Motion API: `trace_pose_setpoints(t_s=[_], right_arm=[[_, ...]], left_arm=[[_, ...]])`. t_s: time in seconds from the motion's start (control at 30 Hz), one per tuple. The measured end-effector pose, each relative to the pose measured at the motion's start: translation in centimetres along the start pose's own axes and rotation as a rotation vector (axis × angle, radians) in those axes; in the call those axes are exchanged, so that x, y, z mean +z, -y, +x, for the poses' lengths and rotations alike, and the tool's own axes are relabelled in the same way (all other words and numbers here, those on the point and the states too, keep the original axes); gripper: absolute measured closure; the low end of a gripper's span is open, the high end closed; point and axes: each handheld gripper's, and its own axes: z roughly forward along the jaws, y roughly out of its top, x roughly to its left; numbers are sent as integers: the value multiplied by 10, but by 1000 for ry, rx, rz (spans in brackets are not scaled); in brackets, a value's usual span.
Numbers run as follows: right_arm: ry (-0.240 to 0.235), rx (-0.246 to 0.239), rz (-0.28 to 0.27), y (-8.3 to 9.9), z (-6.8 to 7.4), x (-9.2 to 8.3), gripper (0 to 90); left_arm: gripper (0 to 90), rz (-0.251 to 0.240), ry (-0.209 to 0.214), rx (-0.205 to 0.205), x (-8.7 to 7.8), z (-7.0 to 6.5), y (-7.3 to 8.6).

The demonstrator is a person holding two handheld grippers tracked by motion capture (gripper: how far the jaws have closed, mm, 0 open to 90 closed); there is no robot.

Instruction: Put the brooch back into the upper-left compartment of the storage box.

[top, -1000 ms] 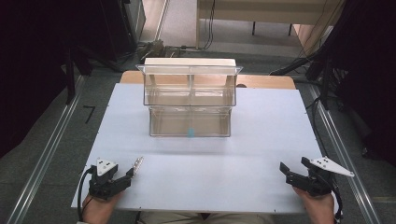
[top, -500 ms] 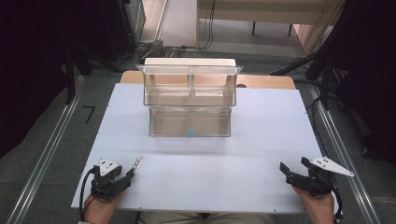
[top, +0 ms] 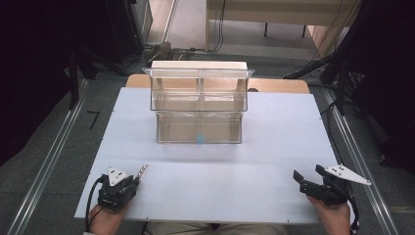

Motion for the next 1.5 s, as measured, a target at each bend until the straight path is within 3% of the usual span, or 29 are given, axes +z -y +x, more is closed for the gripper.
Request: trace_pose_setpoints(t_s=[0.37, 0.87, 1.5], right_arm=[[-1, -3, -1, 0, 0, 0, 115], [-2, 0, -1, 0, 0, 0, 115], [-1, -4, 0, 0, 0, 0, 115]], left_arm=[[859, 9, 11, 18, 0, -2, 0], [874, 2, 19, 0, -1, 2, -1], [875, -135, 5, -28, -19, 2, -4]])
